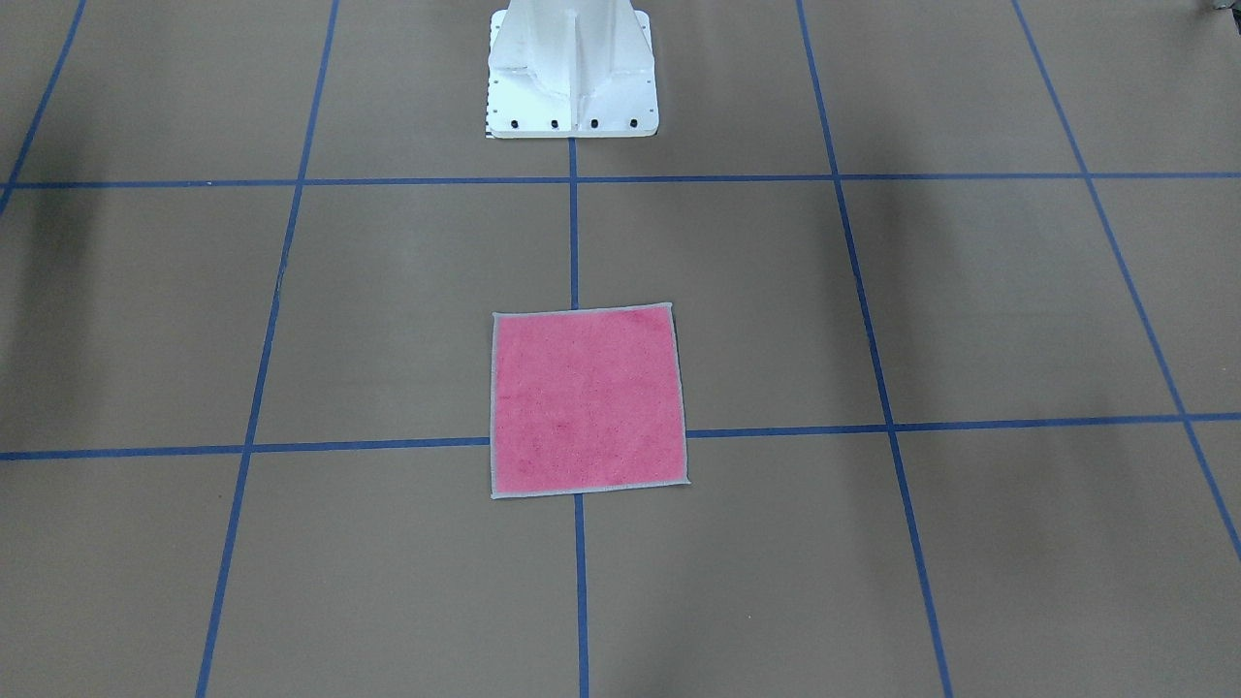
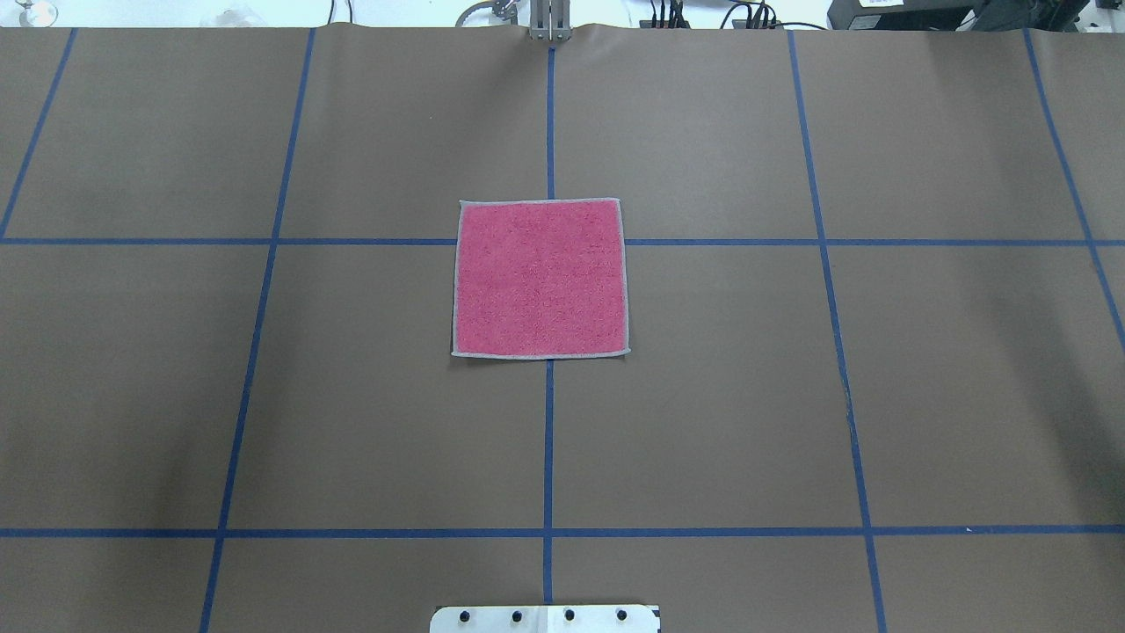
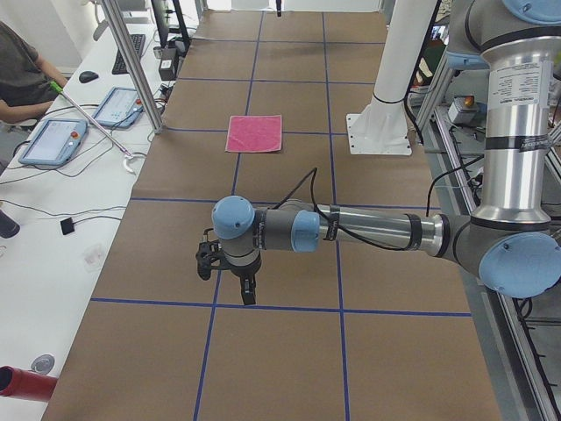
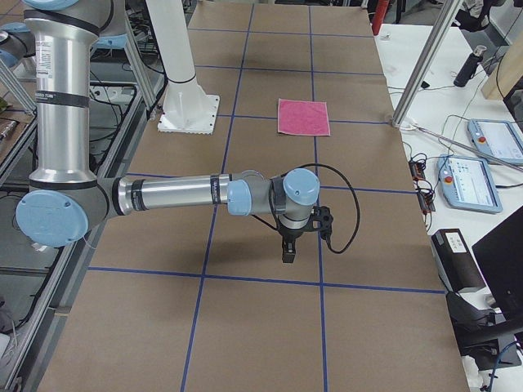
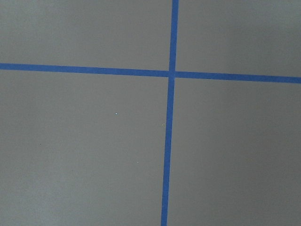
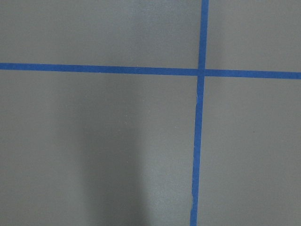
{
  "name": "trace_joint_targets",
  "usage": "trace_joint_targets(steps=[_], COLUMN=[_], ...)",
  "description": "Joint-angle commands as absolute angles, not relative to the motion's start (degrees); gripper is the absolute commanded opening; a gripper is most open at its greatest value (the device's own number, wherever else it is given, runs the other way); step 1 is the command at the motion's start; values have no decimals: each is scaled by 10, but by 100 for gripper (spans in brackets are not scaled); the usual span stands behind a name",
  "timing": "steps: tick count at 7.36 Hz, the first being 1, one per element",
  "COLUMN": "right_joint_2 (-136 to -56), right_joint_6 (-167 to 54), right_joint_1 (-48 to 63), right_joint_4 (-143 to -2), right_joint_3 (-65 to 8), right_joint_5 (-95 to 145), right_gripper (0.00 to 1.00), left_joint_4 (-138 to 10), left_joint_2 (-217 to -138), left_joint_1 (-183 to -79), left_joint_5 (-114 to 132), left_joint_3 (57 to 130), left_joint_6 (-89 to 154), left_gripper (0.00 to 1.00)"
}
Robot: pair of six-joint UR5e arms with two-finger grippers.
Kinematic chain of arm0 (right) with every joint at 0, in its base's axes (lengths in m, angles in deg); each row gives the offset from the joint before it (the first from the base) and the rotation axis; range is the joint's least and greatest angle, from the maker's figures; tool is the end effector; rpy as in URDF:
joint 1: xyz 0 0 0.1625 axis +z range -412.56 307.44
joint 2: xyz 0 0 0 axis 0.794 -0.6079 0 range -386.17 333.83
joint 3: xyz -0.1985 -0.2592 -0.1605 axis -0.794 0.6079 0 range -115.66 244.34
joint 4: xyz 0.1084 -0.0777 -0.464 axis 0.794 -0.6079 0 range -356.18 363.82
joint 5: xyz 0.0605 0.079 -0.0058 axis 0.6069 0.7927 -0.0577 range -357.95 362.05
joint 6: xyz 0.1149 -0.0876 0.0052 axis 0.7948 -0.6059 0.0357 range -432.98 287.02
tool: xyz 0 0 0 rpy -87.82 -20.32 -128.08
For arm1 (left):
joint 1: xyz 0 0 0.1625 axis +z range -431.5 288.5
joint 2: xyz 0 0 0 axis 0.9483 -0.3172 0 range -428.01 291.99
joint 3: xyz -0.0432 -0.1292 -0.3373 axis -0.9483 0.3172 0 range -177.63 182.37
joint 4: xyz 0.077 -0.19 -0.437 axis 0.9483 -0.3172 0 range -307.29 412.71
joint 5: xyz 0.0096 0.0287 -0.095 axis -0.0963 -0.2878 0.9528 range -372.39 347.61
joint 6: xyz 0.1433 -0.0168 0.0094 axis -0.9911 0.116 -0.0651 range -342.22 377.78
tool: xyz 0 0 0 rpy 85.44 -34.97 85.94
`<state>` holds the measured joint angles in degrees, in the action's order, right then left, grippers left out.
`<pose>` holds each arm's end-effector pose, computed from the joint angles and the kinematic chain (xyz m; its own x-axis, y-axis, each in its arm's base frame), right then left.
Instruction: Fold towel twice with both arms
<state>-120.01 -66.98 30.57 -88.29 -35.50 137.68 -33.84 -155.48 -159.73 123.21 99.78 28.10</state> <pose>-0.0353 -0.5432 0.5711 0.6972 -0.0276 0.7164 0.0468 0.9989 -0.0070 -0.0130 -0.5491 0.5851 0.6930 -0.1402 -0.7071 0.0948 0.9901 -0.1034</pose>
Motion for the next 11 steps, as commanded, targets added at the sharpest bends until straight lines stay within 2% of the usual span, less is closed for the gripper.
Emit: trace_joint_targets(steps=[1, 3, 4, 7, 9, 11], right_joint_2=[-1200, -1193, -1192, -1169, -1117, -1057], right_joint_6=[-669, -638, -572, -155, 22, 144], right_joint_1=[302, 267, 255, 109, 3, -107], right_joint_4=[-882, -872, -817, -575, -562, -563], right_joint_3=[-363, -386, -387, -388, -411, -418], right_joint_5=[1396, 1403, 1406, 1378, 1313, 1204], right_gripper=[100, 100, 100, 100, 99, 99], left_joint_4=[-341, -362, -380, -383, -384, -445], left_joint_2=[-1556, -1559, -1560, -1562, -1562, -1563], left_joint_1=[-1596, -1595, -1594, -1586, -1585, -1550], left_joint_5=[1237, 1238, 1243, 1264, 1265, 1264], left_joint_3=[999, 1001, 1004, 1001, 1005, 1004], left_joint_6=[291, 295, 305, 313, 320, 401], left_gripper=[100, 100, 100, 100, 100, 100])
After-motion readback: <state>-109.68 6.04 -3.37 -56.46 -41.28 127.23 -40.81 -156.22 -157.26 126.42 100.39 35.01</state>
